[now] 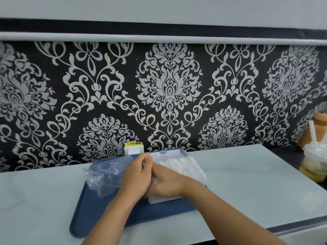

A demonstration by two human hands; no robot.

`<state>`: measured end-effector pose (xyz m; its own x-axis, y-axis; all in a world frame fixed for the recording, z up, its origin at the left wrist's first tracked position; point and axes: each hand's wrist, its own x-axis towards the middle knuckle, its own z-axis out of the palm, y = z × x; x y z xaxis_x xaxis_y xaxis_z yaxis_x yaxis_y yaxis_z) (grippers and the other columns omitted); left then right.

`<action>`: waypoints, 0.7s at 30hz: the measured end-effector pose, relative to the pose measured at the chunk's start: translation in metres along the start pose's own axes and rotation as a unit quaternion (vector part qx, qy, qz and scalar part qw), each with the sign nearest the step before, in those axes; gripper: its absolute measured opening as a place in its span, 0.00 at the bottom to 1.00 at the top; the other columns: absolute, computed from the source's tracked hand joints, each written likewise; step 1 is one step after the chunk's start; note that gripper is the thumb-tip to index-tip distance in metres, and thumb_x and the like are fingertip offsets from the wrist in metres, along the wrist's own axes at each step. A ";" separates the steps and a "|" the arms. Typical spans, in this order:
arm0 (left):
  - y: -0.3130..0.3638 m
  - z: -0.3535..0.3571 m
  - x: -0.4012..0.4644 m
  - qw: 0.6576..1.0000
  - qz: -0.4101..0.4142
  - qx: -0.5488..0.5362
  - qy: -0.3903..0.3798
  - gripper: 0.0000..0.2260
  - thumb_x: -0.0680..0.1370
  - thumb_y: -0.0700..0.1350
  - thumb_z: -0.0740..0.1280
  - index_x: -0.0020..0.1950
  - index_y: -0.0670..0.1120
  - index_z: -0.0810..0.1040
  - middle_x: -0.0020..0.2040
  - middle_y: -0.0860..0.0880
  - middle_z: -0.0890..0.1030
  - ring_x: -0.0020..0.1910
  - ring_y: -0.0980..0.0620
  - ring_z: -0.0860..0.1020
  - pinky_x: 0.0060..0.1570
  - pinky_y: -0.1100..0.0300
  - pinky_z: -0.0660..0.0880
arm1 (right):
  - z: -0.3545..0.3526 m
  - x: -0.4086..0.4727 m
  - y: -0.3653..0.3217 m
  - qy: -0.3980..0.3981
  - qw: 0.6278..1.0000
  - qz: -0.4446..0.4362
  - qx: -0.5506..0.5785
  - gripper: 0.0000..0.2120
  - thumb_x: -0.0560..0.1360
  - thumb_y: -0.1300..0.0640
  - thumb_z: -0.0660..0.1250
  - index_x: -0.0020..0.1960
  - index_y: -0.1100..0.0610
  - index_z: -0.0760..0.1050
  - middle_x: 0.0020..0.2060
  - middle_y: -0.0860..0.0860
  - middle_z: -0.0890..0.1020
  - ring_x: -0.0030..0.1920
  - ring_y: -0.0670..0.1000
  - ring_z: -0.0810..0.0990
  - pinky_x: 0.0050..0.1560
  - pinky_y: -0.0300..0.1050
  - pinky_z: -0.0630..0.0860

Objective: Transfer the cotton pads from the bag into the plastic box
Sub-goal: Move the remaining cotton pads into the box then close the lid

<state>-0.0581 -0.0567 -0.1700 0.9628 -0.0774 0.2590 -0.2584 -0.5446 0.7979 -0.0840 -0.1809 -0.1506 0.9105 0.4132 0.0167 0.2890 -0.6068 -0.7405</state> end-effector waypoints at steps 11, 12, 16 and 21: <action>0.005 0.029 0.006 0.940 -0.006 0.268 -0.212 0.29 0.84 0.60 0.39 0.83 0.49 0.43 0.83 0.50 0.41 0.81 0.53 0.38 0.79 0.50 0.40 | -0.012 -0.001 0.055 0.068 0.935 0.160 -0.308 0.30 0.84 0.45 0.41 0.82 0.57 0.42 0.82 0.56 0.43 0.81 0.56 0.39 0.80 0.54 0.39; 0.002 0.027 0.009 0.941 -0.004 0.258 -0.220 0.28 0.84 0.60 0.38 0.83 0.50 0.43 0.83 0.51 0.41 0.81 0.53 0.38 0.79 0.50 0.39 | -0.012 0.003 0.050 0.057 0.947 0.164 -0.272 0.30 0.85 0.46 0.42 0.82 0.57 0.42 0.82 0.55 0.43 0.81 0.56 0.38 0.80 0.54 0.39; -0.003 0.018 0.015 0.936 0.029 0.256 -0.240 0.28 0.84 0.60 0.38 0.82 0.53 0.45 0.83 0.55 0.43 0.80 0.54 0.37 0.79 0.51 0.39 | -0.018 0.009 0.041 0.036 0.978 0.145 -0.143 0.29 0.84 0.51 0.51 0.82 0.55 0.48 0.82 0.52 0.49 0.82 0.52 0.43 0.80 0.53 0.39; 0.001 0.021 0.011 0.909 0.087 0.361 -0.190 0.27 0.85 0.58 0.40 0.83 0.49 0.44 0.83 0.52 0.42 0.81 0.53 0.38 0.79 0.48 0.39 | -0.050 -0.015 0.057 0.201 0.945 0.110 -0.235 0.27 0.82 0.41 0.57 0.78 0.49 0.63 0.80 0.48 0.61 0.80 0.51 0.56 0.78 0.50 0.54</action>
<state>-0.0457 -0.0754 -0.1781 0.9055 -0.4232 0.0314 -0.4224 -0.8918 0.1620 -0.0659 -0.2556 -0.1592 0.9750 0.0084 0.2221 0.0939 -0.9214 -0.3772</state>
